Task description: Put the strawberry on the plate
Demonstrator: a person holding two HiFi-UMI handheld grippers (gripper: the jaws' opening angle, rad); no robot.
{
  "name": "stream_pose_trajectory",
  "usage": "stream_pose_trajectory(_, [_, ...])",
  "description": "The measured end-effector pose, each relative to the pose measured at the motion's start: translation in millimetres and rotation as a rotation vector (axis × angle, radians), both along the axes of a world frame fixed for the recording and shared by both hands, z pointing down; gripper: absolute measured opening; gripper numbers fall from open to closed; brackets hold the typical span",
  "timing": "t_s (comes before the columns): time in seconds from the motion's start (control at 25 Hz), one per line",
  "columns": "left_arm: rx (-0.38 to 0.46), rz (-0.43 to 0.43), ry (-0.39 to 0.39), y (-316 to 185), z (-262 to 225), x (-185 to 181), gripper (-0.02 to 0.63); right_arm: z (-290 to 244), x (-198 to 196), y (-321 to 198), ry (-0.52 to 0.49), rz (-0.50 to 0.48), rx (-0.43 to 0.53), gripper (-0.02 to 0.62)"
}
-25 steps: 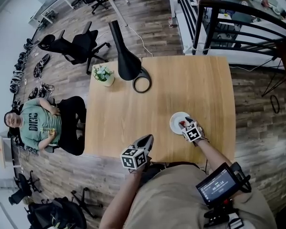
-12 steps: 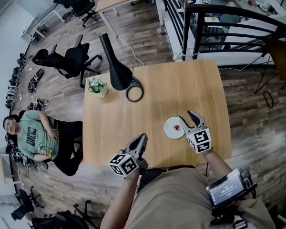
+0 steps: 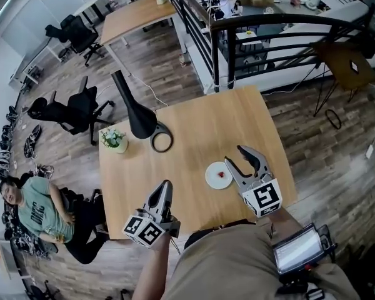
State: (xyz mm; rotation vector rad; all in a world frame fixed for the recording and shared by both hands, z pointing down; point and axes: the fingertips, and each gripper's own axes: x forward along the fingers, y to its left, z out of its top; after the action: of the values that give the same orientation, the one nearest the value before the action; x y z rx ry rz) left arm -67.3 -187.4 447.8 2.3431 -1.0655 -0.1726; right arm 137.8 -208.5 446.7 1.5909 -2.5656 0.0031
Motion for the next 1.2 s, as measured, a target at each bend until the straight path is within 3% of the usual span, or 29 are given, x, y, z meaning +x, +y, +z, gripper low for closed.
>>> stream_pose_trajectory(0.32, [0.027, 0.091, 0.019, 13, -15, -26, 0.004, -60, -40, 34, 0.121, 0.072, 0.085, 0.187])
stream_pose_trajectory(0.64, [0.099, 0.153, -0.058, 28, -2, -58, 0.005, -35, -83, 61, 0.232, 0.123, 0.029, 0.186])
stream_pose_trajectory(0.8, [0.076, 0.18, -0.052, 37, 12, -66, 0.005, -23, -95, 72, 0.255, 0.138, -0.005, 0.178])
stream_pose_trajectory(0.92, [0.061, 0.192, -0.045, 38, 19, -70, 0.005, -8, -96, 76, 0.279, 0.168, -0.026, 0.121])
stream_pose_trajectory(1.2, [0.035, 0.211, -0.03, 44, 25, -79, 0.005, 0, -110, 81, 0.244, 0.177, -0.048, 0.104])
